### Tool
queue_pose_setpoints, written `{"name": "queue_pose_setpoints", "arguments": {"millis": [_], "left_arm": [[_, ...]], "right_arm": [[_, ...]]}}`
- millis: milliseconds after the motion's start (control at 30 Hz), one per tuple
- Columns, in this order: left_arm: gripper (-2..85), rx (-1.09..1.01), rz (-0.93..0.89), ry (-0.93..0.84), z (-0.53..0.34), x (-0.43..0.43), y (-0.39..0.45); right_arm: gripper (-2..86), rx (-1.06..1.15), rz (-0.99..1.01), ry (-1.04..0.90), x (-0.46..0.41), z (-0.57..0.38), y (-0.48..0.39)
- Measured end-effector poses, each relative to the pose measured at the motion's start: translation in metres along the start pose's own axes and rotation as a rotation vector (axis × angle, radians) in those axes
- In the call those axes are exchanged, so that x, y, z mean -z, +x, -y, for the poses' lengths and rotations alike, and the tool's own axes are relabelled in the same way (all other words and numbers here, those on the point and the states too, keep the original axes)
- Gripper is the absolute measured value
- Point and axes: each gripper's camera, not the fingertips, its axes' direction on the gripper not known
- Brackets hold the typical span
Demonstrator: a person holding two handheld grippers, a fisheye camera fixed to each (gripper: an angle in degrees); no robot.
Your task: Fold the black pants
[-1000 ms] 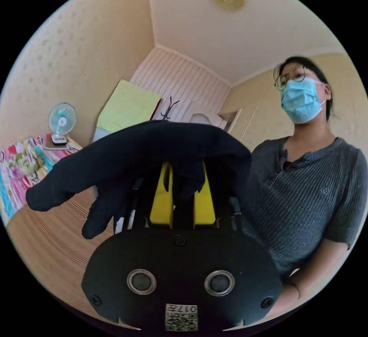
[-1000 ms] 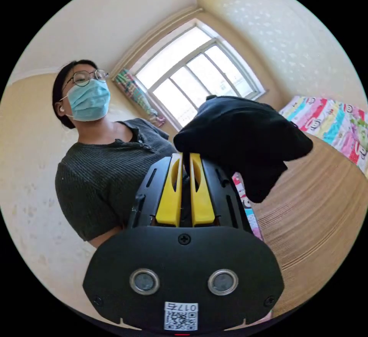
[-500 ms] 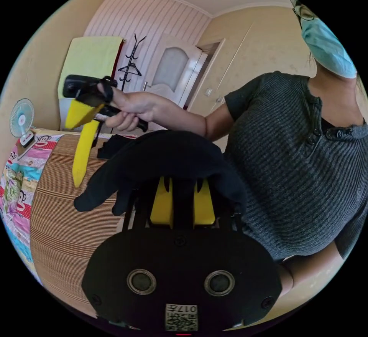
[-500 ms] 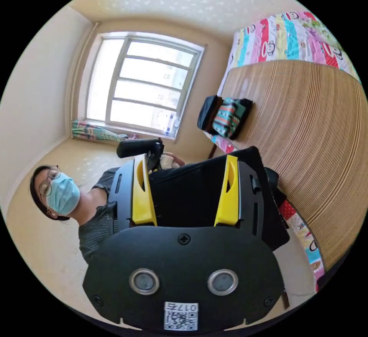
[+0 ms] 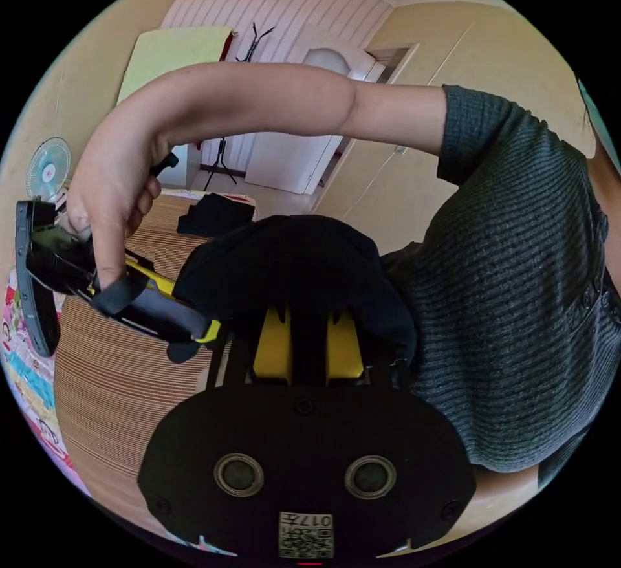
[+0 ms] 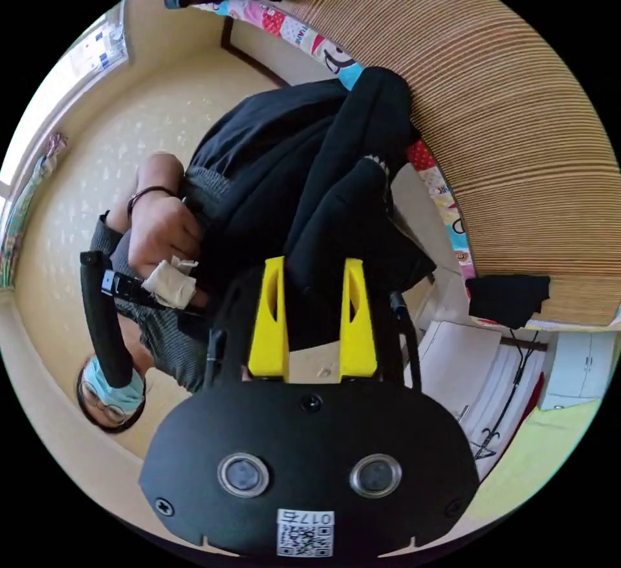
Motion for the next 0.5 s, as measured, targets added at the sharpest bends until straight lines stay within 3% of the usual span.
{"name": "queue_pose_setpoints", "arguments": {"millis": [133, 233, 300, 500], "left_arm": [[6.5, 0.095, 0.06, 0.06, -0.015, 0.009, -0.009], [7.3, 0.194, 0.166, 0.105, -0.028, 0.021, -0.014], [7.7, 0.284, 0.289, 0.107, -0.034, 0.026, -0.019], [8.9, 0.443, 0.515, 0.258, -0.046, 0.065, -0.02]], "right_arm": [[3.3, 0.038, -0.189, 0.346, 0.015, -0.057, -0.022], [2.2, 0.113, -0.286, 0.755, 0.014, -0.144, -0.048], [1.9, 0.184, -0.335, 1.102, -0.009, -0.222, -0.072], [2.0, 0.204, -0.693, 1.664, -0.13, -0.332, -0.144]]}}
